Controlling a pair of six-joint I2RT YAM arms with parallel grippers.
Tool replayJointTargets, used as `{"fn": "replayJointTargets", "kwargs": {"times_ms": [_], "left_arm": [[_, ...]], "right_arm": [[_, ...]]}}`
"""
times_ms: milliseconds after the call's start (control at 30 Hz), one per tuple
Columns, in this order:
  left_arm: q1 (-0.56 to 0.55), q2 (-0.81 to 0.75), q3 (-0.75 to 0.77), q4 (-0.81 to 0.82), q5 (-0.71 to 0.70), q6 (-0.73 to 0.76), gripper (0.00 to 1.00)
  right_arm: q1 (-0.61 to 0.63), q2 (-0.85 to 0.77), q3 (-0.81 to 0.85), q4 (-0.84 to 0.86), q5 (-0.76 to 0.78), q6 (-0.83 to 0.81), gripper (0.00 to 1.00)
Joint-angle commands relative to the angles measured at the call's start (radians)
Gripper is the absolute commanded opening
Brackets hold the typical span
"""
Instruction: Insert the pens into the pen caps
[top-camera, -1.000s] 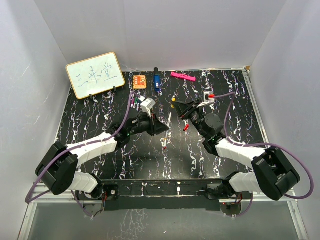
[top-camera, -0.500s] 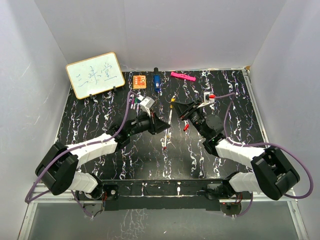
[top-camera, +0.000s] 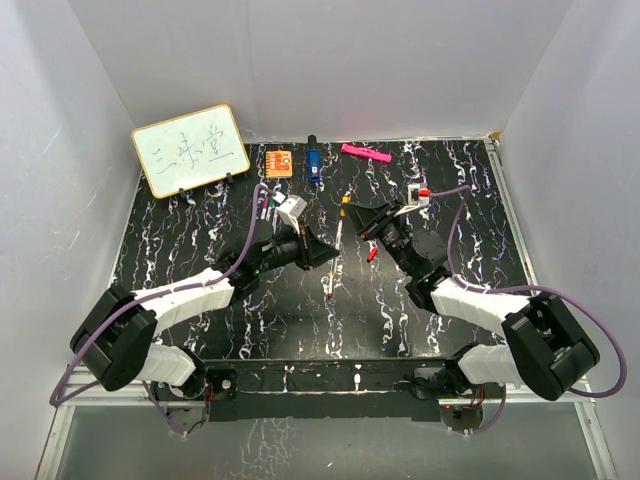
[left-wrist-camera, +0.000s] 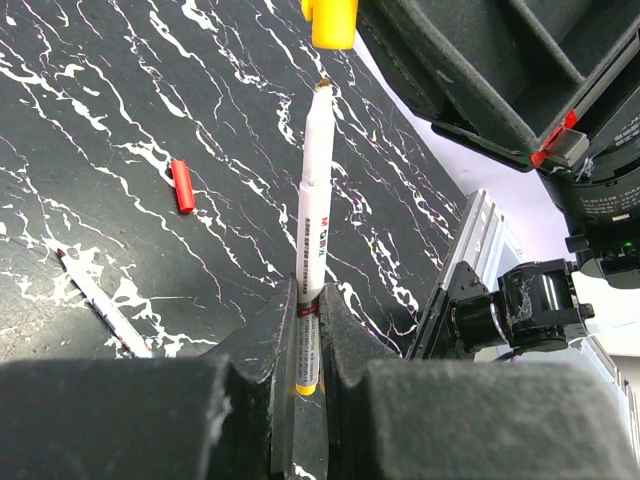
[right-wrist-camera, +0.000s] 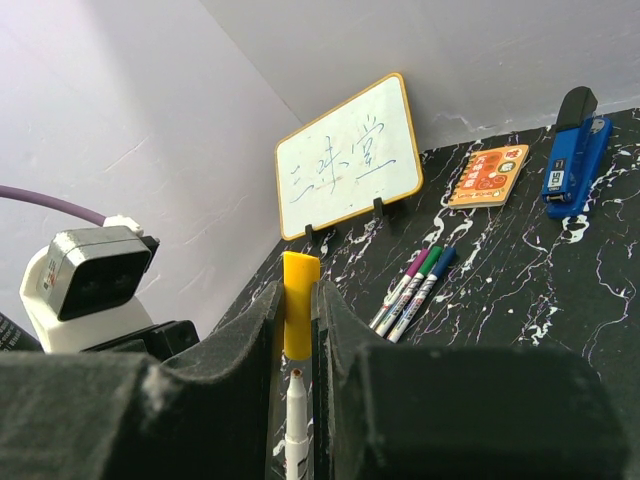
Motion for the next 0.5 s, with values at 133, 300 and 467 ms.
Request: {"fn": "replayJointTargets", "kwargs": {"times_ms": [133, 300, 467], "left_arm": [[-0.003, -0.041, 0.0, 0.036, -0.015, 0.007, 0.0], [-0.003, -0.042, 0.003, 0.028, -0.023, 0.009, 0.0], [-0.002, -0.044, 0.003, 0.027, -0.029, 0.009, 0.0]], "right_arm": [[0.009, -0.019, -0.008, 0.067, -0.011, 0.0, 0.0], [0.017, -0.007, -0.009, 0.068, -0.012, 0.001, 0.0], [0.025, 0.0, -0.009, 0.069, -0.015, 0.002, 0.0]]}}
